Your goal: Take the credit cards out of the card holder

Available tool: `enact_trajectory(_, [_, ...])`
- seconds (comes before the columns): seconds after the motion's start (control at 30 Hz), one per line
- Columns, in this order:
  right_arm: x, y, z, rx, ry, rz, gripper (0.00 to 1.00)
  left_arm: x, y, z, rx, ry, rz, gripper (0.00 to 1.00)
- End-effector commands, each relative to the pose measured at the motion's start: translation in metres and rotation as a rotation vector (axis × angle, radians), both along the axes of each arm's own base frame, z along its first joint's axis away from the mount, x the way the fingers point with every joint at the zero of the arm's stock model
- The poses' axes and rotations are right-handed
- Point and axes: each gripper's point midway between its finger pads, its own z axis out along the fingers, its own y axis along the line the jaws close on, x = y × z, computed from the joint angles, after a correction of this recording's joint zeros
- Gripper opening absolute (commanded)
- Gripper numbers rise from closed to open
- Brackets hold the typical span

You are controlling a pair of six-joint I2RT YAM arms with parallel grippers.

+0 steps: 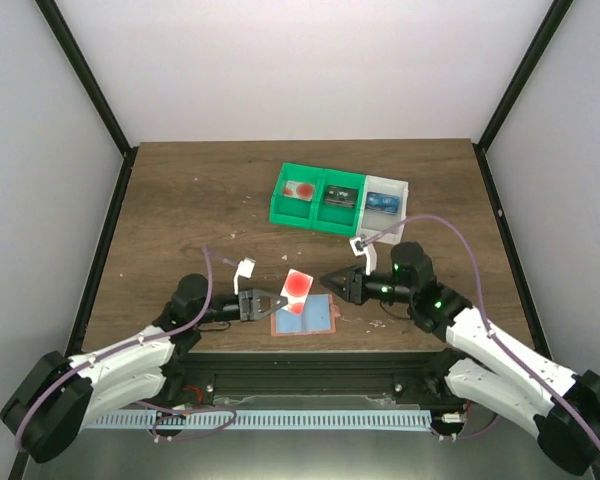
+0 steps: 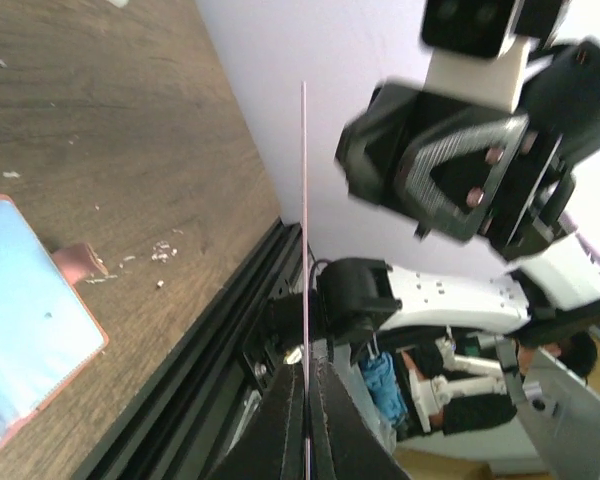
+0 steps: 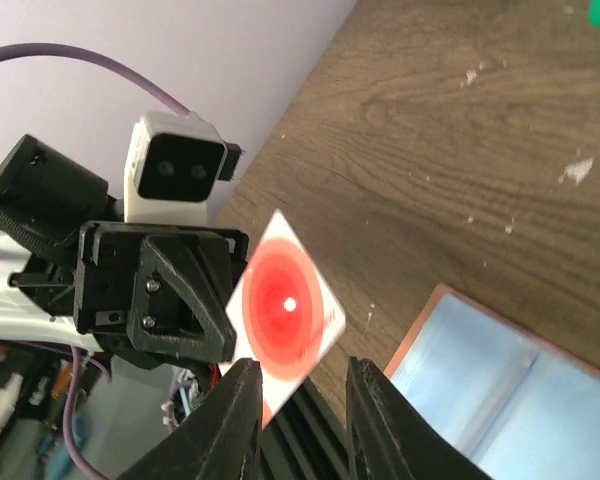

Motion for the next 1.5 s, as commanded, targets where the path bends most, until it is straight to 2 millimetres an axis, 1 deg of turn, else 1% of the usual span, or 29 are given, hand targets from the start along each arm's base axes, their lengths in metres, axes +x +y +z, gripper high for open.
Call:
enact_trajectory(0.0, [-0.011,-0.003,0.005,-0.139,-0.021,0.154,0.25,-0.023,-0.003,0.002,0.045,-0.051,-0.150,0.00])
enact_trajectory(0.07, [-0.016,0.002,0.007,-0.148,-0.007,0.218,0.25,-0.031,-0.003,0.002,0.054,-0.053,-0.200,0.00])
enact_trajectory(0.13, [-0.022,0.006,0.014,-0.118,-0.005,0.274,0.25,-0.039,-0.003,0.002,0.062,-0.047,-0.253,0.00])
enact_trajectory(0.2, [-0.027,0.012,0.022,-0.086,0.000,0.327,0.29,-0.043,-0.002,0.004,0.053,-0.040,-0.268,0.00])
enact_trajectory(0.27, [-0.029,0.017,0.024,-0.075,0.026,0.370,0.32,-0.046,-0.001,0.008,0.039,-0.054,-0.272,0.00])
enact_trajectory(0.33, [-0.028,0.021,0.023,-0.071,0.047,0.393,0.31,-0.045,0.000,0.009,0.042,-0.062,-0.265,0.00])
enact_trajectory(0.37, [-0.029,0.022,0.022,-0.063,0.056,0.410,0.29,-0.045,0.000,0.009,0.045,-0.065,-0.262,0.00])
enact_trajectory(0.5, [-0.039,0.027,0.022,-0.015,0.095,0.498,0.28,-0.047,-0.001,0.011,0.042,-0.073,-0.283,0.00])
enact_trajectory(0.7, [-0.041,0.029,0.017,0.005,0.119,0.521,0.21,-0.049,-0.001,0.011,0.039,-0.074,-0.297,0.00])
enact_trajectory(0.87, [-0.042,0.030,0.008,0.003,0.145,0.534,0.23,-0.050,-0.002,0.012,0.036,-0.081,-0.305,0.00])
enact_trajectory(1.03, [-0.044,0.030,0.005,0.010,0.157,0.547,0.22,-0.050,-0.002,0.014,0.033,-0.087,-0.310,0.00])
enact_trajectory(1.13, [-0.045,0.030,0.003,0.013,0.157,0.552,0.16,-0.049,-0.002,0.014,0.030,-0.090,-0.308,0.00])
enact_trajectory(1.23, [-0.046,0.030,0.003,0.015,0.156,0.557,0.03,-0.048,-0.003,0.015,0.031,-0.092,-0.303,0.00])
enact_trajectory(1.27, [-0.047,0.030,0.004,0.018,0.154,0.561,0.01,-0.048,-0.003,0.015,0.032,-0.092,-0.300,0.00])
enact_trajectory(1.3, [-0.046,0.030,0.005,0.020,0.149,0.560,0.00,-0.046,-0.003,0.016,0.032,-0.095,-0.293,0.00])
enact_trajectory(1.33, [-0.045,0.030,0.006,0.021,0.144,0.555,0.00,-0.044,-0.003,0.016,0.037,-0.093,-0.284,0.02])
enact_trajectory(1.37, [-0.043,0.031,0.007,0.020,0.139,0.545,0.00,-0.041,-0.003,0.015,0.047,-0.089,-0.265,0.13])
enact_trajectory(1.43, [-0.035,0.032,0.008,0.008,0.127,0.498,0.00,-0.031,-0.003,0.013,0.086,-0.082,-0.207,0.45])
enact_trajectory(1.47, [-0.029,0.033,0.008,0.003,0.122,0.468,0.00,-0.024,-0.002,0.013,0.113,-0.089,-0.167,0.53])
